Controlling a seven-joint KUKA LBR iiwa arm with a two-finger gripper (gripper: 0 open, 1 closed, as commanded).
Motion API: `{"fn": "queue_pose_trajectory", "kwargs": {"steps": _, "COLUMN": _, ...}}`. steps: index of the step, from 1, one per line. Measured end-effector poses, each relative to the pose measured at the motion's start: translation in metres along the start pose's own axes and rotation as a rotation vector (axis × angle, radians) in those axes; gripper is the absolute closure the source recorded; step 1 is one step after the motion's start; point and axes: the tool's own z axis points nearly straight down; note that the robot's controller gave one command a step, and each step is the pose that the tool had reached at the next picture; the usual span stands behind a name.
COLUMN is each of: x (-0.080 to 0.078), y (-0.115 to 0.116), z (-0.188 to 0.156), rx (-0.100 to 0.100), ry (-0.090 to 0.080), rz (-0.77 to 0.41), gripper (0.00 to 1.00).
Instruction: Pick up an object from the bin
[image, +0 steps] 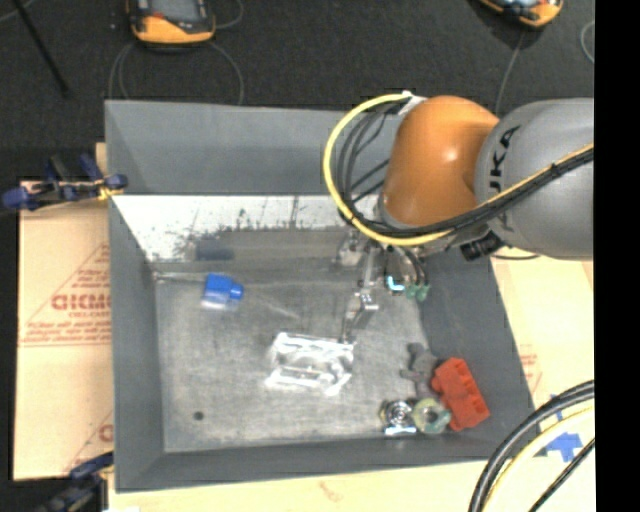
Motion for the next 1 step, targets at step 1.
{"fn": "queue_pose_trajectory", "kwargs": {"steps": 1, "x": 0.0367, "y": 0.0372, "z": 0.1023, "rx": -0.001, "ry": -0.01, "rz": 0.04, "gripper": 0.0}}
